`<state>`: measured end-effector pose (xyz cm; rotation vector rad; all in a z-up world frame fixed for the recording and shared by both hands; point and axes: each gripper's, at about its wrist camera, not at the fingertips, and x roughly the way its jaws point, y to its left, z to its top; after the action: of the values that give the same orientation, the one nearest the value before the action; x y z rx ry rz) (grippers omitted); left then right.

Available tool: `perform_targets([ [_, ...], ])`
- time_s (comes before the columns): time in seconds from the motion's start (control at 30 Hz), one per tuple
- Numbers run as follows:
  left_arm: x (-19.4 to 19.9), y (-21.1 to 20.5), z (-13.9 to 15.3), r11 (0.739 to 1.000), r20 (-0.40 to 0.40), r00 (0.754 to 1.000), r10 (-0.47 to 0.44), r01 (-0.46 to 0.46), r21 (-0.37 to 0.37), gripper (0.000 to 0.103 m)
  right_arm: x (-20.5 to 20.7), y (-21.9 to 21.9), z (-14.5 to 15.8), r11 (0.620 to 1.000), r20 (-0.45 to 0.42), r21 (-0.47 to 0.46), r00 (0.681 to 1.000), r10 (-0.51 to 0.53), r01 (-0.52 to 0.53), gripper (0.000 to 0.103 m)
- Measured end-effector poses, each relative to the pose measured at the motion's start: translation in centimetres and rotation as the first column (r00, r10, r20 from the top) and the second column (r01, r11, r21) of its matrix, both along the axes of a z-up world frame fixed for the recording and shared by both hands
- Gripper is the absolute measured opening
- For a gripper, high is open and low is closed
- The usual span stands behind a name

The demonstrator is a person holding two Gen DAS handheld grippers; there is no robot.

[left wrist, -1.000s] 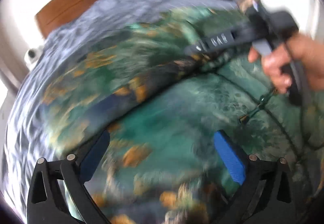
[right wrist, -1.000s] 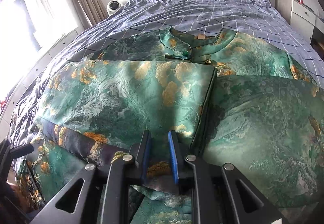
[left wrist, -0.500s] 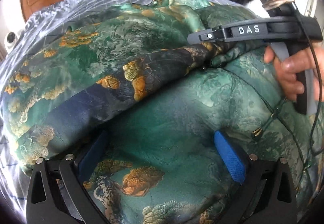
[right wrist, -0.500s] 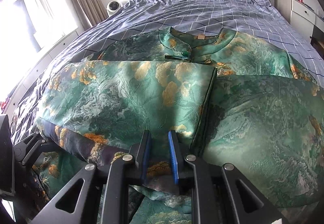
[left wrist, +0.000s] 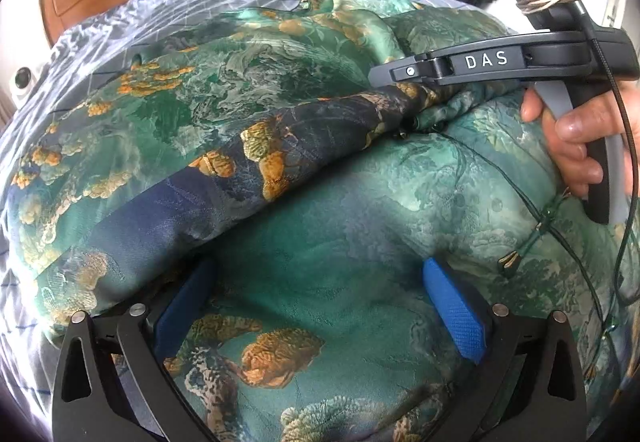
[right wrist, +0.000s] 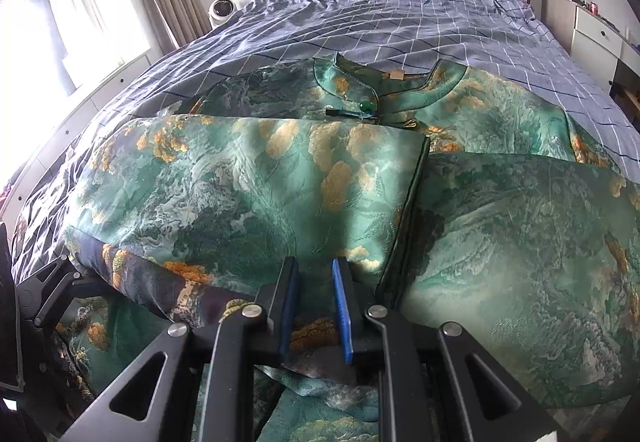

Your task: Fold large clothes

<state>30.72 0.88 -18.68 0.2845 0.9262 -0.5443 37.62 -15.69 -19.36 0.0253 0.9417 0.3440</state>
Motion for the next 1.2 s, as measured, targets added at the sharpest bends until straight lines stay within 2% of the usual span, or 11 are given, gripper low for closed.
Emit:
perform_targets([
  [0.17,-0.03,0.03,0.02,1.000,0.000,1.000,0.000,0.000,0.000,0.103,0.00,-0.27,-0.10,1.000,0.002,0.021,1.000,-0.003,0.002,0.017],
  [0.4,-0.04,0.01,0.01,1.000,0.000,1.000,0.000,0.000,0.001,0.103,0.19,-0.03,0.01,1.000,-0.005,-0.001,1.000,0.015,-0.015,0.018],
  [0.6,-0.02,0.00,0.00,1.000,0.000,1.000,0.000,0.000,0.000,0.103,0.16,-0.34,-0.19,1.000,0.000,0.028,1.000,0.011,-0.011,0.019],
  [1.0,-0.04,0.01,0.03,1.000,0.000,1.000,0.000,0.000,0.000,0.103,0.13,0.22,-0.06,1.000,-0.001,-0.007,1.000,0.014,-0.014,0.019],
  [1.2,-0.01,0.00,-0.01,1.000,0.000,1.000,0.000,0.000,0.000,0.103,0.08,-0.22,-0.13,1.000,0.001,0.019,1.000,0.014,-0.014,0.019],
])
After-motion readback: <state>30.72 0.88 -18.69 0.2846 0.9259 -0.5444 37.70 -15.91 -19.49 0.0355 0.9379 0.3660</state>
